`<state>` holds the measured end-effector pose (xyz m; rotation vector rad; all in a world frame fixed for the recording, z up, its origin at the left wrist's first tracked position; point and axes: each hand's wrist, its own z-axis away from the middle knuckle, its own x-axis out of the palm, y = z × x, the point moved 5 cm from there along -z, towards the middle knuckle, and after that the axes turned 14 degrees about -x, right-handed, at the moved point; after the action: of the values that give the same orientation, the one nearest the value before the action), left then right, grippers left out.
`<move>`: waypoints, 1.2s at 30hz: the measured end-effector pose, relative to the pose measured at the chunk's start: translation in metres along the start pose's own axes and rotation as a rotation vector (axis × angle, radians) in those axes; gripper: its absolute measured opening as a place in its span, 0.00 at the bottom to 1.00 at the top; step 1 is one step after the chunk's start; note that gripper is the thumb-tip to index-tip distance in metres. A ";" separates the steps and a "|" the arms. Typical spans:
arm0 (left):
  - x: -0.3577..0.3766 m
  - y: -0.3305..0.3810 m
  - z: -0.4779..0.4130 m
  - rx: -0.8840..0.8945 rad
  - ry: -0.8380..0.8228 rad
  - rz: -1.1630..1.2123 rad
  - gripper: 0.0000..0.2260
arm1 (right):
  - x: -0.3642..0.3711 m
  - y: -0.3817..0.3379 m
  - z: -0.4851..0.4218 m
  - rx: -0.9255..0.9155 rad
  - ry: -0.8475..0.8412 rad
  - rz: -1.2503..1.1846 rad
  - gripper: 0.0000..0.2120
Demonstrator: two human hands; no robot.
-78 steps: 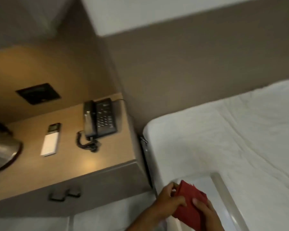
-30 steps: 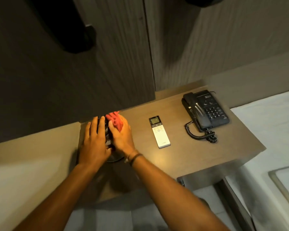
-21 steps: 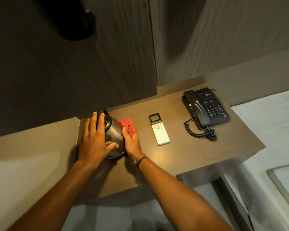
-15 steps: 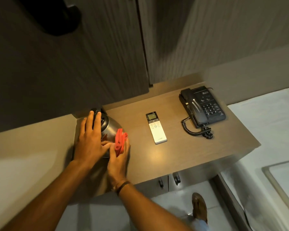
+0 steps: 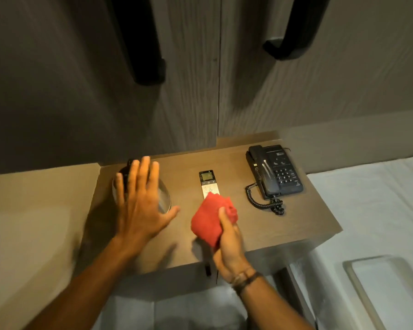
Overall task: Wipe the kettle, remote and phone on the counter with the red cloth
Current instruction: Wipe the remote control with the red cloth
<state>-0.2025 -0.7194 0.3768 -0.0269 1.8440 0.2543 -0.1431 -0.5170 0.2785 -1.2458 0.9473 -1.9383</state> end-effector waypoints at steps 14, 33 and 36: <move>0.154 0.122 0.062 -0.616 -0.265 0.313 0.48 | -0.013 -0.084 -0.156 -0.281 -0.198 0.494 0.14; 0.176 0.123 0.054 -0.552 -0.197 0.187 0.33 | 0.014 -0.004 -0.167 -0.695 -1.001 1.560 0.29; 0.179 0.123 0.055 -0.564 -0.198 0.174 0.35 | 0.017 -0.007 -0.171 -0.683 -1.034 1.585 0.28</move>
<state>-0.2204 -0.5686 0.2123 -0.2243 1.5298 0.8629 -0.3090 -0.4881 0.2423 -0.9549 1.3026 0.2844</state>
